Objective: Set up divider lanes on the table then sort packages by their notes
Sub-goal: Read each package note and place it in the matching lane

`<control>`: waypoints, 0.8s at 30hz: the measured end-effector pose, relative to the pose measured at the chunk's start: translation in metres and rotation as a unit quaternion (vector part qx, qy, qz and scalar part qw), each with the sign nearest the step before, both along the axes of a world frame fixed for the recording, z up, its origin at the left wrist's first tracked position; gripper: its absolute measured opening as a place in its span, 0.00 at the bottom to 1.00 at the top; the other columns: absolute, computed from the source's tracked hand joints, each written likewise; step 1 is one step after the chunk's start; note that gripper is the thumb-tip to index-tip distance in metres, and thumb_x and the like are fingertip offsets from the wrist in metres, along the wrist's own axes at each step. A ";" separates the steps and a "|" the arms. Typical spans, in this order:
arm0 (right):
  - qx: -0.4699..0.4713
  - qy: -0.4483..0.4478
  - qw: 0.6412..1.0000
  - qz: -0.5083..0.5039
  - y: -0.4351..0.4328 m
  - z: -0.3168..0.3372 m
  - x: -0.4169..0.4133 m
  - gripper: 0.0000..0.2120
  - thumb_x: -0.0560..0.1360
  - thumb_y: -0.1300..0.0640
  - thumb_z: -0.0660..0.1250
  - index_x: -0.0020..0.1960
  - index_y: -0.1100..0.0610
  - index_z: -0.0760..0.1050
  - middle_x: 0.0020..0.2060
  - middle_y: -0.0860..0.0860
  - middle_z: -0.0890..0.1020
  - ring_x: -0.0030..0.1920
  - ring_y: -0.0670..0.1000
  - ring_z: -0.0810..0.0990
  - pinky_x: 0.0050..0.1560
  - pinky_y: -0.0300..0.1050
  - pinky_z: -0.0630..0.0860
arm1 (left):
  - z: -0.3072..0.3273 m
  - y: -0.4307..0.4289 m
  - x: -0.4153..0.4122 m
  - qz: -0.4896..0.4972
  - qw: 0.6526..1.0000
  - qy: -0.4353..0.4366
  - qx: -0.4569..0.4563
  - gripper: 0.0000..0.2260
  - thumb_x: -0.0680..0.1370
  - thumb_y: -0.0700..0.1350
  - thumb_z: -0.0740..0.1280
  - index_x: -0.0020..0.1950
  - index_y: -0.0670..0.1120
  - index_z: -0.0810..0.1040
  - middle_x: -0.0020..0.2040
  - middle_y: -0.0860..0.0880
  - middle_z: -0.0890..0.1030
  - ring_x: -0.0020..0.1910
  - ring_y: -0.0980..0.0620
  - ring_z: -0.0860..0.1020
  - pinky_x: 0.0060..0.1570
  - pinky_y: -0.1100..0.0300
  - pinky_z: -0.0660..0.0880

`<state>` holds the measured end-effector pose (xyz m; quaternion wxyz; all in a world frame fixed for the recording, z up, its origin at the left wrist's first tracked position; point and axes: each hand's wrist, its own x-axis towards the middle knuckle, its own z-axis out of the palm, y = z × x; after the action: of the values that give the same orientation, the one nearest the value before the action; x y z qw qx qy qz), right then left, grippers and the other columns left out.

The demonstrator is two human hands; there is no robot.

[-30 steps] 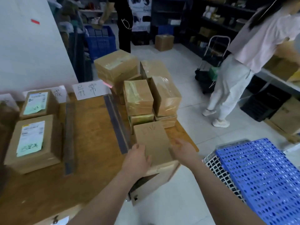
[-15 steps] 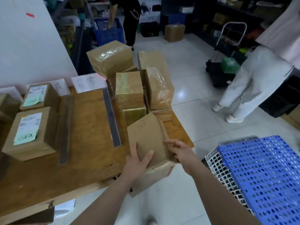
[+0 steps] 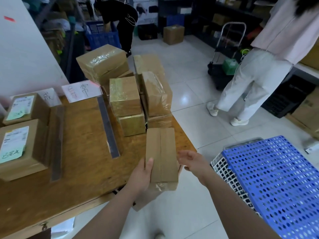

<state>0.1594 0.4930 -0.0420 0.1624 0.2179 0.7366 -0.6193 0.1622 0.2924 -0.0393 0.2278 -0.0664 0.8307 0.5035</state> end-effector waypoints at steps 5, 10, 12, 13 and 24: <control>-0.007 -0.065 0.997 0.050 -0.010 -0.009 0.008 0.04 0.77 0.53 0.67 0.52 0.48 0.74 0.49 0.47 0.80 0.53 0.49 0.77 0.50 0.43 0.74 | 0.002 -0.014 -0.010 0.021 1.000 0.022 -0.002 0.24 0.83 0.58 0.49 0.79 0.56 0.54 0.73 0.51 0.68 0.69 0.48 0.70 0.69 0.52 0.67; -0.017 -0.061 0.997 0.042 -0.018 -0.015 0.005 0.04 0.77 0.53 0.68 0.50 0.53 0.78 0.50 0.49 0.84 0.53 0.52 0.81 0.58 0.50 0.77 | 0.008 -0.024 -0.011 0.032 0.997 0.055 -0.039 0.23 0.85 0.50 0.50 0.80 0.56 0.49 0.76 0.51 0.64 0.70 0.45 0.69 0.69 0.53 0.66; -0.019 -0.047 0.999 0.020 -0.016 -0.016 0.002 0.01 0.76 0.57 0.70 0.47 0.53 0.79 0.47 0.48 0.86 0.50 0.50 0.83 0.53 0.47 0.80 | 0.009 -0.026 -0.011 0.037 0.997 0.050 -0.038 0.23 0.85 0.50 0.52 0.80 0.56 0.53 0.76 0.50 0.65 0.72 0.47 0.67 0.70 0.56 0.63; -0.025 -0.042 0.999 0.014 -0.016 -0.015 0.001 0.02 0.75 0.58 0.71 0.47 0.53 0.80 0.46 0.48 0.86 0.48 0.49 0.84 0.48 0.43 0.80 | 0.010 -0.025 -0.011 0.041 0.998 0.032 -0.029 0.24 0.84 0.54 0.54 0.79 0.57 0.54 0.76 0.49 0.64 0.72 0.47 0.66 0.71 0.56 0.62; -0.024 -0.006 0.999 -0.036 -0.008 0.010 -0.002 0.17 0.71 0.53 0.76 0.57 0.52 0.74 0.45 0.48 0.85 0.40 0.45 0.85 0.35 0.37 0.78 | 0.022 -0.015 -0.014 0.049 0.994 -0.071 0.063 0.47 0.64 0.71 0.71 0.77 0.67 0.51 0.74 0.50 0.64 0.68 0.45 0.71 0.68 0.44 0.69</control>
<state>0.1571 0.4846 -0.0322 0.1498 0.2436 0.7122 -0.6411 0.1479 0.2770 -0.0168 0.2652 -0.1277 0.7749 0.5594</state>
